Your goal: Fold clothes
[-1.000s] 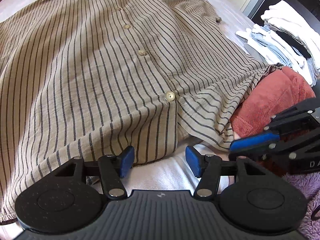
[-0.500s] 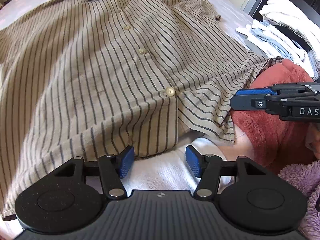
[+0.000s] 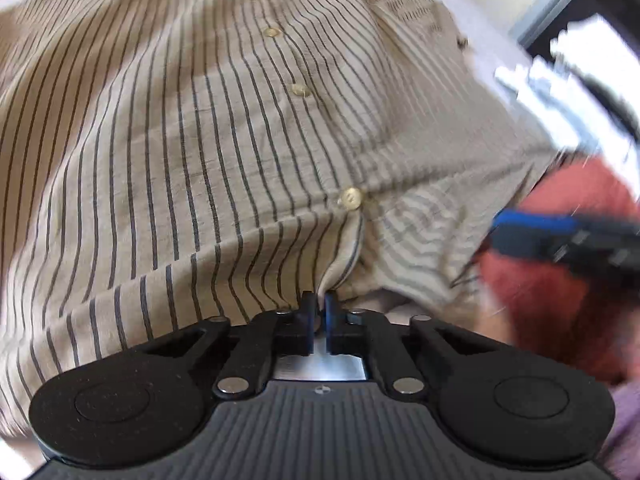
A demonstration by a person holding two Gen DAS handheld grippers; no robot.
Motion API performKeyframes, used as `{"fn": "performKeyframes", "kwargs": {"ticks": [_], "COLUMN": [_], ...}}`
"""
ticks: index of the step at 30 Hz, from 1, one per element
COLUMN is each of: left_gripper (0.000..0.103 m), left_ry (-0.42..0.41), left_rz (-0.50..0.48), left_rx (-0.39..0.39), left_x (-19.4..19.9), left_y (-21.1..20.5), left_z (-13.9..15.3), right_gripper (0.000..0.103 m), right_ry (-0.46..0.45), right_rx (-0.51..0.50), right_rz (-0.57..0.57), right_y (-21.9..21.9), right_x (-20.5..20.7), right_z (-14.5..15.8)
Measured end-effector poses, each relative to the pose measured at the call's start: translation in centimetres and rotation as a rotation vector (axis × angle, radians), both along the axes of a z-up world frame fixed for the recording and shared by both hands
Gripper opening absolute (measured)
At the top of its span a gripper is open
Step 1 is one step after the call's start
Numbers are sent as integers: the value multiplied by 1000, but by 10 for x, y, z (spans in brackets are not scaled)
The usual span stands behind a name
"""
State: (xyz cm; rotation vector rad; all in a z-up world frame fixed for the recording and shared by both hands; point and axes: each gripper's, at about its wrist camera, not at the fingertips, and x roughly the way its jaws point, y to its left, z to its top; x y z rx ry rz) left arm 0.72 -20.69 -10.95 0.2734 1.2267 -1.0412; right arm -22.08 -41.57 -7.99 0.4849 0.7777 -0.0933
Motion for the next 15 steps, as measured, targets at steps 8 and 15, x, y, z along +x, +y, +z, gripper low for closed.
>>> {"fn": "performKeyframes", "kwargs": {"ticks": [8, 15], "left_gripper": [1, 41], "left_ry": [138, 166], "left_rz": [-14, 41], "left_rx": [-23, -41], "left_x": [-4, 0], "left_y": [-3, 8], "left_z": [13, 14], "right_gripper": [32, 33], "right_ry": [-7, -10], "right_rx": [8, 30], "right_rz": [-3, -8], "right_y": [1, -1], "right_x": [0, -2], "right_z": [0, 5]}}
